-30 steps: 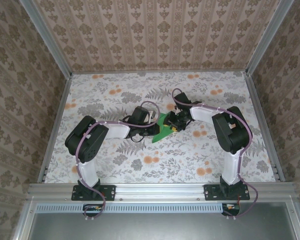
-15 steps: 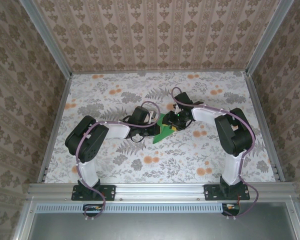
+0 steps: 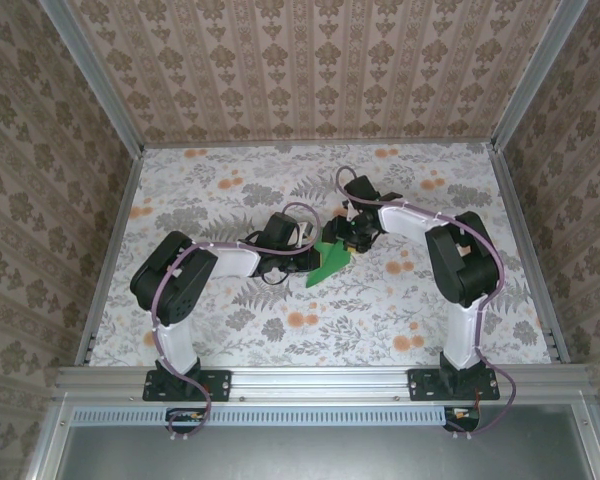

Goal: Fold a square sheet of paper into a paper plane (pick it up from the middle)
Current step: Fourth fold the wing at the center of the table.

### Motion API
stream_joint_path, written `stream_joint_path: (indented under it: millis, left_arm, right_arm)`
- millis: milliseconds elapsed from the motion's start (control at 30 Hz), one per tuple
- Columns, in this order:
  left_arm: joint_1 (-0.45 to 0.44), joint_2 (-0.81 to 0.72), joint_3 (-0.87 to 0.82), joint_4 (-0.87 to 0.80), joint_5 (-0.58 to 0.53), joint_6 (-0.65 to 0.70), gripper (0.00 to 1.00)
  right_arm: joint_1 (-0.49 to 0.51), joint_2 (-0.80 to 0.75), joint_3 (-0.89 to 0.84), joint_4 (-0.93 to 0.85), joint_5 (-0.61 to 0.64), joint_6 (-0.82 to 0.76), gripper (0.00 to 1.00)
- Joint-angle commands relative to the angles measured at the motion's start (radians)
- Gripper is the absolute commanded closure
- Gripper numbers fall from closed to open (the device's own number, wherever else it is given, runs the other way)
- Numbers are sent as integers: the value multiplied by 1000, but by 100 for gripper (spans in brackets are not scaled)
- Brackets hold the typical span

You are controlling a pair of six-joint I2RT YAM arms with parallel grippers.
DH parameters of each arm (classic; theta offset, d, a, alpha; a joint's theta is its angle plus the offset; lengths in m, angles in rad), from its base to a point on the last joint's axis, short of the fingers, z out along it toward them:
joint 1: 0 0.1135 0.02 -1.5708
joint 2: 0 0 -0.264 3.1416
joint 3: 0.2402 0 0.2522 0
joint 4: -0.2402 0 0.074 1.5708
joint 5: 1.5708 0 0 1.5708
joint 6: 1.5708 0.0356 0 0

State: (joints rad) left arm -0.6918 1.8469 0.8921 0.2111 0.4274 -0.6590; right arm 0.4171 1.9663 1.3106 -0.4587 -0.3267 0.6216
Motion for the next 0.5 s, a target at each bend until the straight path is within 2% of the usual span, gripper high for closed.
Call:
stream_joint_path:
  millis: [0,300,467]
  left_arm:
    - [8,-3,19,10,20,15,90]
    - [8,-5,20,16,27,15,90]
    - [8,-13,16,23,31,12,90]
  right_arm:
    - [15,32,29,-72,61,-32,32]
    - [41,67,44,-126,145,-27,23]
    - [51,88,46,-166,205,-2,22]
